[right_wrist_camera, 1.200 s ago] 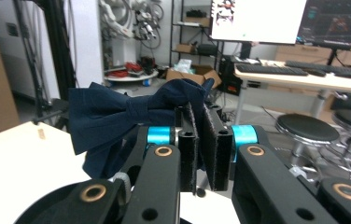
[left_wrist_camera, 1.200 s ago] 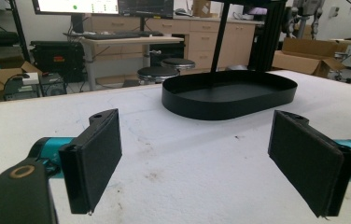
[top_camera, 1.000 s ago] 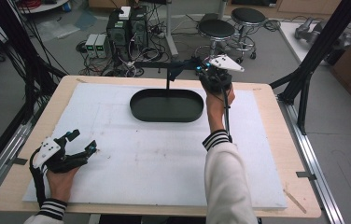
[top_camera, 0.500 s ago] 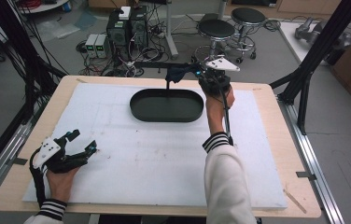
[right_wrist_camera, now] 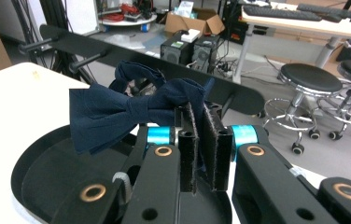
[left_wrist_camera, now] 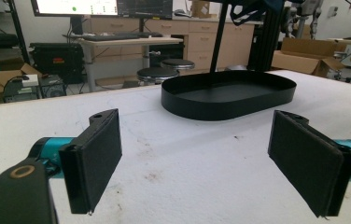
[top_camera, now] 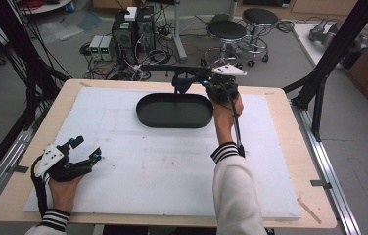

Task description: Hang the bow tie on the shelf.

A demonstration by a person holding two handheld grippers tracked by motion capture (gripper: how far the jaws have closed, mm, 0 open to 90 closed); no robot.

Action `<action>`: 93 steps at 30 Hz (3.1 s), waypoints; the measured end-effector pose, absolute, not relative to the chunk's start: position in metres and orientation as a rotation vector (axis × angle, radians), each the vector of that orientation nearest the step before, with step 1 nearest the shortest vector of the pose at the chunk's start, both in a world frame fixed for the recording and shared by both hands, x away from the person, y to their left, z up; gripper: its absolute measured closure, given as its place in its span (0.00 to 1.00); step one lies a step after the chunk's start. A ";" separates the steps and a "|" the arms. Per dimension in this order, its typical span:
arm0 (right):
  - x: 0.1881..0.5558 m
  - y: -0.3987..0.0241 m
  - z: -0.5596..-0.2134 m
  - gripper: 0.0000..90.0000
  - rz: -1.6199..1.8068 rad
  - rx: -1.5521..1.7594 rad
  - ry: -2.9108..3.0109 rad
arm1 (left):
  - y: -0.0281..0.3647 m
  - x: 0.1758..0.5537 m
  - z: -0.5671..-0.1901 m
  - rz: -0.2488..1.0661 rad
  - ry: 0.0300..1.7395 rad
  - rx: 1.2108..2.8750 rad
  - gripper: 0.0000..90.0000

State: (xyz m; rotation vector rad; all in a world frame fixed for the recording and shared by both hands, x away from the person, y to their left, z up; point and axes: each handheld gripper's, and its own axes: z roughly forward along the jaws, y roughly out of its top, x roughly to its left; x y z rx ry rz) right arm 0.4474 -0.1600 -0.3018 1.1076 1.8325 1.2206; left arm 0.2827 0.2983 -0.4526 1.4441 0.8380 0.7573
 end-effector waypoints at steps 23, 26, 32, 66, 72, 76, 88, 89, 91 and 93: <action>0.458 -0.154 -0.337 0.95 1.227 1.148 1.816 | 0.299 0.283 -0.453 0.753 0.840 1.439 0.20; 0.462 -0.155 -0.342 0.95 1.224 1.169 1.821 | 0.299 0.283 -0.453 0.752 0.841 1.435 0.20; 0.468 -0.154 -0.350 0.95 1.214 1.184 1.845 | 0.299 0.283 -0.453 0.751 0.841 1.435 0.20; 0.443 -0.178 -0.368 0.85 1.222 1.205 1.934 | 0.299 0.283 -0.453 0.752 0.842 1.435 0.20; 0.425 -0.193 -0.362 0.77 1.297 1.175 1.922 | 0.299 0.283 -0.453 0.750 0.849 1.436 0.20; 0.409 -0.205 -0.361 0.68 1.348 1.166 1.892 | 0.299 0.283 -0.452 0.754 0.846 1.443 0.20; 0.352 -0.238 -0.367 0.26 1.385 1.100 1.871 | 0.297 0.283 -0.452 0.761 0.842 1.443 0.20; 0.341 -0.243 -0.371 0.23 1.392 1.078 1.854 | 0.297 0.283 -0.452 0.764 0.840 1.447 0.20; 0.335 -0.244 -0.373 0.21 1.390 1.072 1.855 | 0.297 0.282 -0.453 0.770 0.838 1.448 0.20; 0.320 -0.250 -0.379 0.18 1.395 1.050 1.855 | 0.297 0.282 -0.453 0.771 0.840 1.447 0.20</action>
